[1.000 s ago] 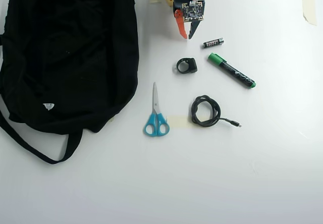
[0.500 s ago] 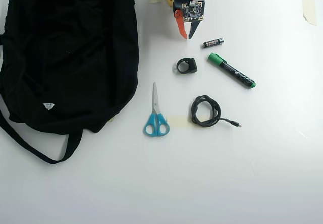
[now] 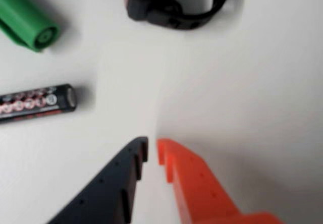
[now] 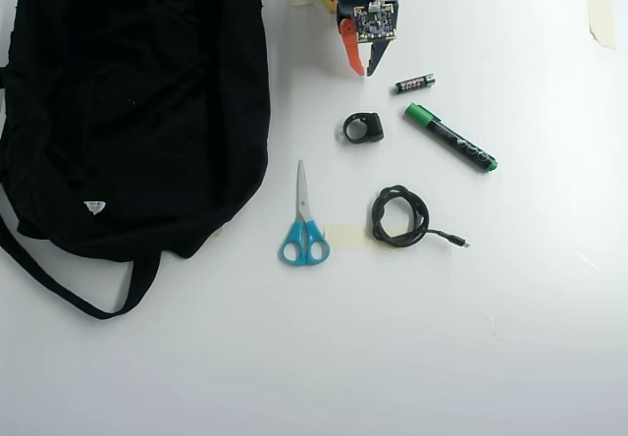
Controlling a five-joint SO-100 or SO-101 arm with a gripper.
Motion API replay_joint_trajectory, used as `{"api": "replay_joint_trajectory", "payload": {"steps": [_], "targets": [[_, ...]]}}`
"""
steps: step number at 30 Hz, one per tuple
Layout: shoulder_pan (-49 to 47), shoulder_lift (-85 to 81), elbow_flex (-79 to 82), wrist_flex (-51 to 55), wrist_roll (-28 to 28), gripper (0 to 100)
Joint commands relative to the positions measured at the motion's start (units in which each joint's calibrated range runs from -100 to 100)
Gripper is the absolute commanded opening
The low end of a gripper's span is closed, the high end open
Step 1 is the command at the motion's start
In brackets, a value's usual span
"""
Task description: Put the green marker into the black bag
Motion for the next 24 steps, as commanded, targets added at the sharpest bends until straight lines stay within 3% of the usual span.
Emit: {"api": "replay_joint_trajectory", "payload": {"steps": [1, 11, 24], "targets": [[-0.3, -0.7, 1.5, -0.1, -0.1, 2], [-2.0, -0.6, -7.9, -0.8, 0.3, 2], [-6.2, 18.3, -25.1, -18.3, -0.1, 2]]}}
